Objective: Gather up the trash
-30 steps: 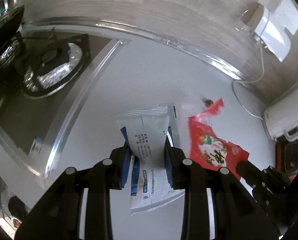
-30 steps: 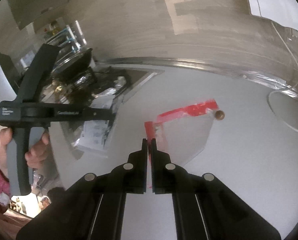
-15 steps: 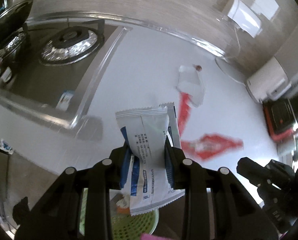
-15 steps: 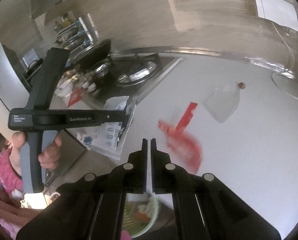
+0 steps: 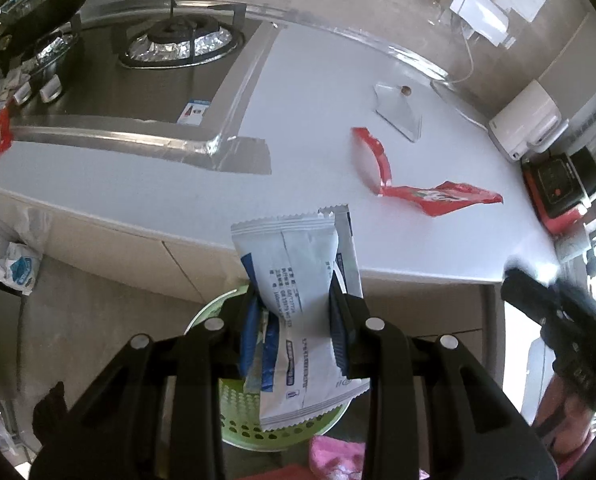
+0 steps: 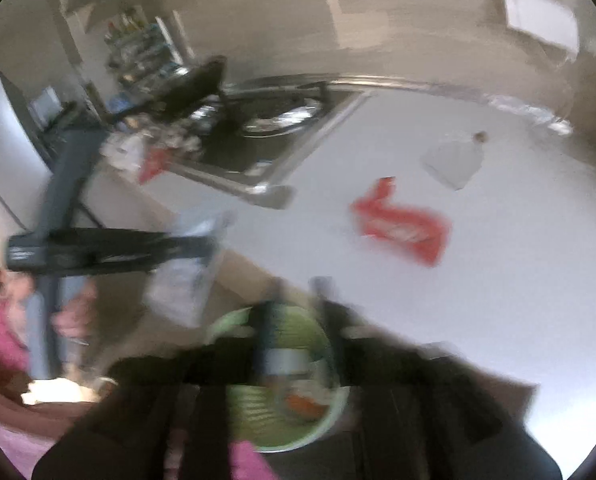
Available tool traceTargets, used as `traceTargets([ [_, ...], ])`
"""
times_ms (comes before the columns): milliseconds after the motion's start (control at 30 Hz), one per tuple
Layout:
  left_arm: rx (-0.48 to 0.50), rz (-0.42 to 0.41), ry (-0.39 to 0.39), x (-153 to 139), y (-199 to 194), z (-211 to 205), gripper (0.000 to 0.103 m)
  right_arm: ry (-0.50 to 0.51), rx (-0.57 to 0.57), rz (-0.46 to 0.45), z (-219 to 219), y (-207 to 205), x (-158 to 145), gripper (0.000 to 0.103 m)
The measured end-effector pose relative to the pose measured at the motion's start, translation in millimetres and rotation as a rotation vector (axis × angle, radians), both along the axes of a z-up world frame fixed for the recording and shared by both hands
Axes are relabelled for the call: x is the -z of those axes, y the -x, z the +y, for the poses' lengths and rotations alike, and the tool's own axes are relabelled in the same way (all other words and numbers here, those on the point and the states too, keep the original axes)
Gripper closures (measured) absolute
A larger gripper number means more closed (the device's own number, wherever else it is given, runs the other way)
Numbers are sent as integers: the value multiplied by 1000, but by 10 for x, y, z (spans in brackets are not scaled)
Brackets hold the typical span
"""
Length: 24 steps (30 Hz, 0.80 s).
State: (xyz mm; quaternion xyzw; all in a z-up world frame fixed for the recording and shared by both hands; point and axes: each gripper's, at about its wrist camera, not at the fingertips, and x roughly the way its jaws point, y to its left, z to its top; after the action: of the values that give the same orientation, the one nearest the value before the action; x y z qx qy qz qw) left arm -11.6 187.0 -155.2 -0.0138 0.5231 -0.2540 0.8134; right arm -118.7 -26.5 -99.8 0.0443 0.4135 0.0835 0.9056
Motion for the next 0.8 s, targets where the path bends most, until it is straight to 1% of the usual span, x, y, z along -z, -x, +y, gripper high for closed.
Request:
traceTargets([
  [33, 2, 2, 1, 7, 14, 2, 74, 64, 21, -15, -21, -36, 11, 4],
  [67, 4, 4, 5, 21, 27, 1, 74, 176, 50, -57, -41, -83, 51, 3],
  [100, 4, 7, 7, 33, 33, -2, 74, 268, 44, -60, -53, -161, 144, 3],
  [133, 3, 11, 8, 45, 33, -10, 74, 360, 27, -29, -55, -283, 293, 3],
  [167, 0, 17, 9, 61, 30, -17, 74, 398, 18, -13, -66, -352, 389, 3],
  [200, -3, 23, 9, 79, 23, -23, 74, 413, -1, -2, -89, -422, 491, 3],
  [267, -12, 26, 6, 91, 19, -28, 74, 396, -24, 29, -137, -526, 641, 3],
  [300, -15, 27, 6, 96, 18, -25, 74, 370, -35, 25, -163, -556, 682, 3],
  [467, -42, 47, 8, 155, -37, 2, 74, 284, -11, 56, -258, -658, 786, 3],
  [533, -53, 50, 13, 157, -42, 7, 74, 257, 30, 66, -291, -703, 801, 3],
  [633, -67, 49, 20, 150, -65, 16, 74, 208, 119, 92, -376, -796, 811, 3],
  [733, -81, 54, 36, 142, -90, 34, 74, 141, 210, 124, -399, -887, 844, 3],
  [800, -86, 55, 41, 140, -98, 50, 74, 103, 295, 160, -382, -958, 874, 3],
])
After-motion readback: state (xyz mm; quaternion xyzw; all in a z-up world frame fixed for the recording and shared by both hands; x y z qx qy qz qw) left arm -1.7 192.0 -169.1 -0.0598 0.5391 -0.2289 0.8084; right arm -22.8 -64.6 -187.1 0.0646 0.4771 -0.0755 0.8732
